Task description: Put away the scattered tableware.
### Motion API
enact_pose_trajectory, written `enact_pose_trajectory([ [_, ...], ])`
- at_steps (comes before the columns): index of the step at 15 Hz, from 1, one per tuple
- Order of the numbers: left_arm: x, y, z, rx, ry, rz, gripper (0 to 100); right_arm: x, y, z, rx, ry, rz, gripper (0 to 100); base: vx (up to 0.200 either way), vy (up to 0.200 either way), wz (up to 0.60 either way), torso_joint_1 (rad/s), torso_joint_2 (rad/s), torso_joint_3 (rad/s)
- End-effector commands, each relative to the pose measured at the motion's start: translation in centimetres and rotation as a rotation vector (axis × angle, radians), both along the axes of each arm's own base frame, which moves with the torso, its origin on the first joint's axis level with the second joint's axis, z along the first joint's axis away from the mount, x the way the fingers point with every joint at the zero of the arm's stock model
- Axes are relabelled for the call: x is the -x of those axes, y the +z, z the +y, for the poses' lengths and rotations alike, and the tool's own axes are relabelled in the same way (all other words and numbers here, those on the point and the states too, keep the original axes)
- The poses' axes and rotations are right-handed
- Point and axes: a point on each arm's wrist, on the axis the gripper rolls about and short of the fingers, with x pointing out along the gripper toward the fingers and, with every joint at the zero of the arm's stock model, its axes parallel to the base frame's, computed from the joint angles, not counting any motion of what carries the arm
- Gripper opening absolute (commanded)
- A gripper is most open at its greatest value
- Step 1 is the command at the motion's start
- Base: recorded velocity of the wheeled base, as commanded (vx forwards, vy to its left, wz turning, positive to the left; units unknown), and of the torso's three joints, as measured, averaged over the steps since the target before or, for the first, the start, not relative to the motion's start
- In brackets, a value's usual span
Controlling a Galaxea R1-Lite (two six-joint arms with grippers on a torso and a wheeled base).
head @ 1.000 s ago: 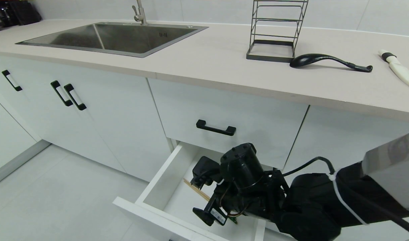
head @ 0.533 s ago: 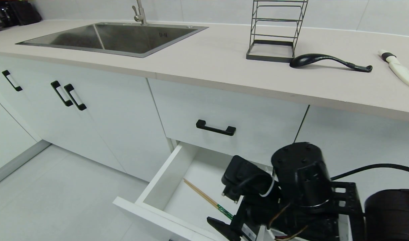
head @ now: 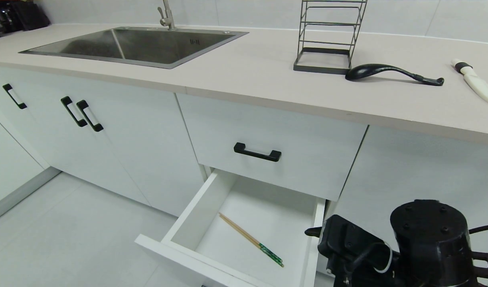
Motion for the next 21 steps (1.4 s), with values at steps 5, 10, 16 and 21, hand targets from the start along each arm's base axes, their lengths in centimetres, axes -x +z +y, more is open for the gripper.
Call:
enact_pose_trajectory([
  [5,0.0,0.0,0.0,0.000,0.000,0.000,100,0.2,-1.0,0.3,-0.018,0.015,-0.049,100,0.000,0.000,0.00,0.000,0.00,0.000],
  [10,0.0,0.0,0.0,0.000,0.000,-0.001,100,0.0,-1.6,0.6,0.004,0.014,-0.048,100,0.000,0.000,0.00,0.000,0.00,0.000],
  [16,0.0,0.0,0.0,0.000,0.000,0.000,100,0.1,-1.6,0.8,0.004,0.023,-0.048,100,0.000,0.000,0.00,0.083,-0.06,-0.026],
  [21,0.0,0.0,0.0,0.000,0.000,0.000,100,0.1,-1.6,0.8,0.002,0.022,-0.048,100,0.000,0.000,0.00,0.246,-0.37,-0.200],
])
